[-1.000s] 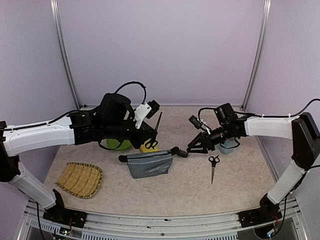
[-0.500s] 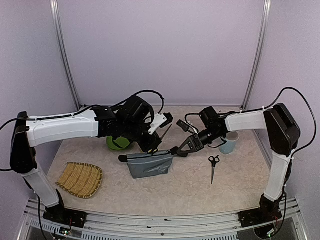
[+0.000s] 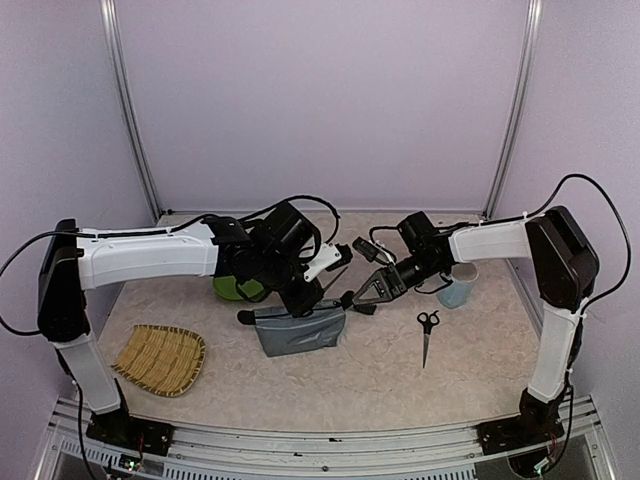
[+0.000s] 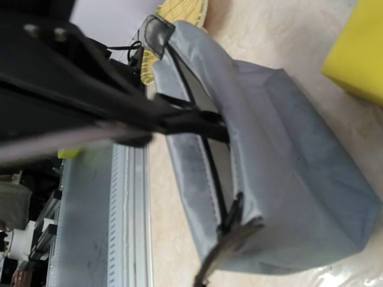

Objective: Sort the hair-cutting tools

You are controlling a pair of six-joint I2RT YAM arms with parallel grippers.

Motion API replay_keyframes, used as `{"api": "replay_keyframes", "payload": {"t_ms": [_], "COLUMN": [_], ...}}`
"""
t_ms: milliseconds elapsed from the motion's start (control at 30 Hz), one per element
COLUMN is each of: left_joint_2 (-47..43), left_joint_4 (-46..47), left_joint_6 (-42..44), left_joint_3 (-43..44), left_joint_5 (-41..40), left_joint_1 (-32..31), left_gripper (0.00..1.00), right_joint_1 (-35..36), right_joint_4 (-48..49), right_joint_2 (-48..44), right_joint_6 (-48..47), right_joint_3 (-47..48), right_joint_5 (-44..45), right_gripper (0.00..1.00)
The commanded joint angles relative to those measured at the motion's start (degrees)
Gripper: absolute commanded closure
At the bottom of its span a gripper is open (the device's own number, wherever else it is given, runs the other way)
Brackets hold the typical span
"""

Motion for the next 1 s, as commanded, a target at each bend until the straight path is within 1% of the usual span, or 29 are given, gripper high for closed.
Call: {"api": "replay_keyframes", "payload": {"t_ms": [0,133,233,333,433,567,733,767,800,867,900,967], "left_joint_2": [2.7,3.9,4.0,4.4,5.5,7.0,9.8,10.4,10.9,10.5,9.8,7.7], "left_joint_4": [-1.5,-3.3,-7.5,-12.5,-16.0,-18.3,-20.2,-20.5,-20.6,-20.3,-19.8,-19.0], "left_joint_6": [2.0,2.1,0.1,-2.0,-3.3,-4.7,-6.6,-7.4,-8.1,-8.7,-8.9,-9.1], "left_joint_3": [1.2,0.7,1.0,0.8,0.0,0.1,3.4,4.4,5.2,6.2,6.5,6.9], "left_joint_5": [-1.2,-1.2,-1.3,-6.2,-8.3,-11.3,-13.1,-13.7,-15.2,-16.0,-16.3,-16.2], "left_joint_1": [-0.3,-0.3,-0.9,-2.4,-3.5,-4.8,-5.4,-5.4,-5.5,-5.9,-6.1,-6.2], "left_gripper": [1.0,1.0,1.0,1.0,1.0,1.0,1.0,0.95,0.86,0.74,0.7,0.66], "right_joint_1": [0.4,0.2,-0.2,-0.5,-0.6,-0.6,-0.6,-0.6,-0.7,-0.9,-1.2,-2.0], "right_joint_4": [0.8,0.4,0.1,-0.1,0.0,0.4,0.4,0.4,0.4,0.2,-0.2,-2.9], "right_joint_2": [-1.8,-2.4,-3.0,-3.5,-4.2,-4.9,-5.1,-5.2,-5.3,-5.5,-5.6,-6.2], "right_joint_6": [0.0,-0.6,-1.1,-1.2,-1.3,-1.3,-1.4,-1.5,-1.6,-2.0,-2.5,-5.0], "right_joint_3": [0.7,0.3,0.3,0.4,0.2,-0.4,-0.7,-0.7,-0.7,-0.8,-0.7,0.4], "right_joint_5": [-3.2,-3.2,-2.5,-2.6,-2.9,-3.0,-3.1,-3.1,-3.0,-2.9,-2.7,-0.6], "right_gripper": [1.0,1.0,1.0,1.0,1.0,1.0,1.0,1.0,1.0,1.0,0.96,0.86]}}
